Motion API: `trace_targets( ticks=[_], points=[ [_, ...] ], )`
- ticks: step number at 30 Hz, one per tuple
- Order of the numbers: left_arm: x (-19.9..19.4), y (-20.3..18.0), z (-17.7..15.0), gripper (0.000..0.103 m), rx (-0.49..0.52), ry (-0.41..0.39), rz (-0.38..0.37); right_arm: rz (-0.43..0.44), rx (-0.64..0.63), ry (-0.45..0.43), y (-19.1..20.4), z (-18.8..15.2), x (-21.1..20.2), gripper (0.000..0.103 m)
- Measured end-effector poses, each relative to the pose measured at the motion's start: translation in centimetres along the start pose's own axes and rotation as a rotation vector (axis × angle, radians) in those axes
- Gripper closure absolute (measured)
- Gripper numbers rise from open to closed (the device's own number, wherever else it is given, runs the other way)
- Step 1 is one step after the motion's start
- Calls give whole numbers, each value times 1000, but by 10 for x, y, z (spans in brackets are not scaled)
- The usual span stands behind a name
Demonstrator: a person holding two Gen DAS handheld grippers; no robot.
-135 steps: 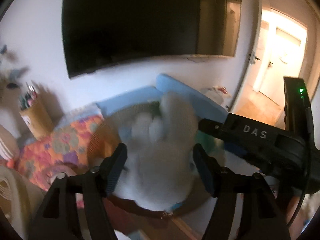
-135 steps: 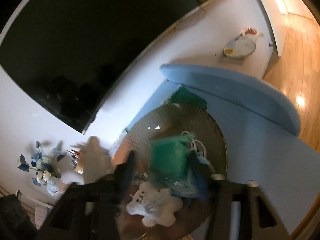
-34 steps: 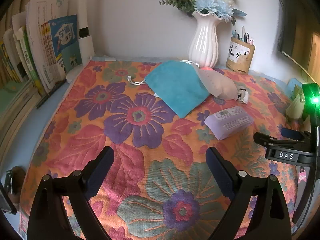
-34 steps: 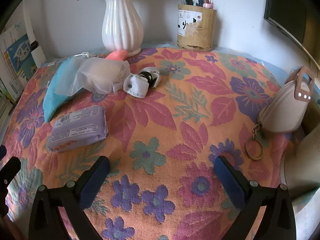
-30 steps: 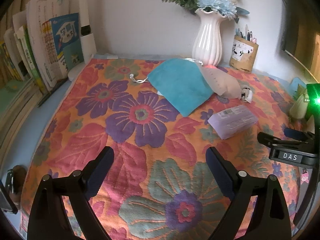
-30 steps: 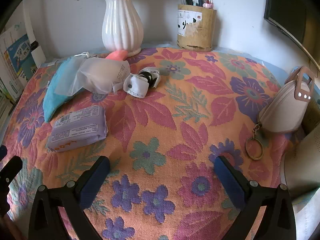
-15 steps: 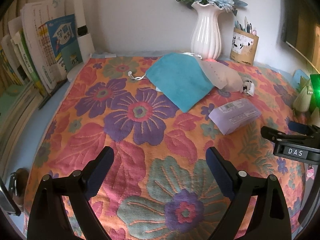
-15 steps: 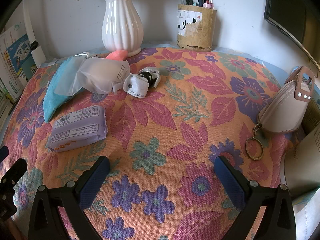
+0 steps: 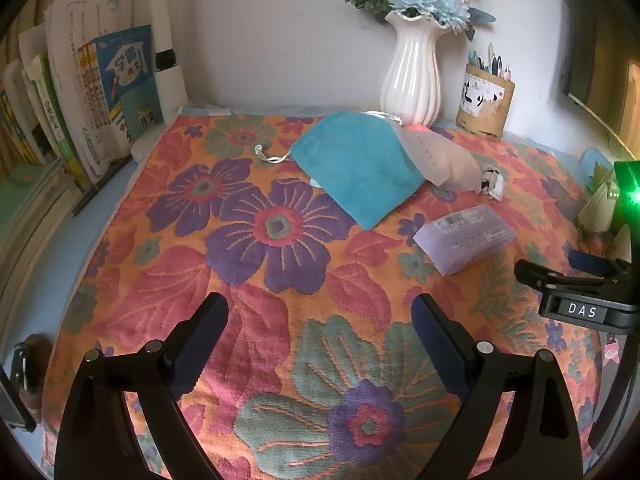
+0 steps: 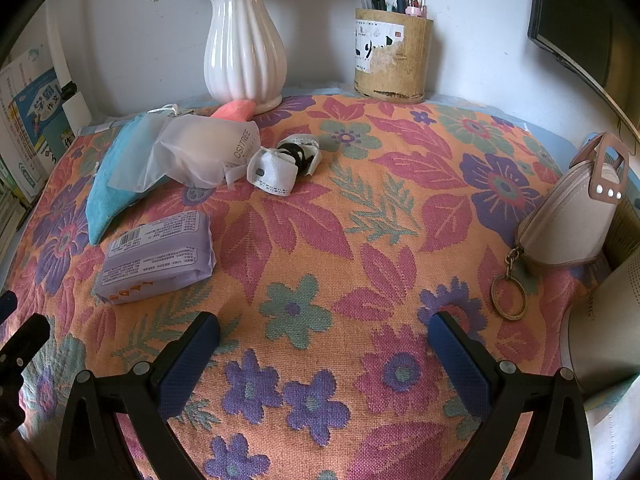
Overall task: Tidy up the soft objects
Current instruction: 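Lower both tools toward the teal mask and lavender wipes pack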
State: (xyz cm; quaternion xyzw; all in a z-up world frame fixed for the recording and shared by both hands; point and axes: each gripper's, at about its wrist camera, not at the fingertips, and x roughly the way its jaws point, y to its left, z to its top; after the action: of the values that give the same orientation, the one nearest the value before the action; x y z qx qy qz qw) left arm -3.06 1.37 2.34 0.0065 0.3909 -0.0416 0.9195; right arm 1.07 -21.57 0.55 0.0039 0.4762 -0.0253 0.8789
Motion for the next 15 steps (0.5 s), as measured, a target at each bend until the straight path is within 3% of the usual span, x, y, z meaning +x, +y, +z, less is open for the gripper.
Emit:
trace_targets(
  ticks=[11,15],
  points=[
    [4,8,1,10,-43,23,-15,-1,0,0,0,0,0,0],
    [8,9,8,11,-19,114,-70,23,-19,40,-1,0,-2,0]
  ],
)
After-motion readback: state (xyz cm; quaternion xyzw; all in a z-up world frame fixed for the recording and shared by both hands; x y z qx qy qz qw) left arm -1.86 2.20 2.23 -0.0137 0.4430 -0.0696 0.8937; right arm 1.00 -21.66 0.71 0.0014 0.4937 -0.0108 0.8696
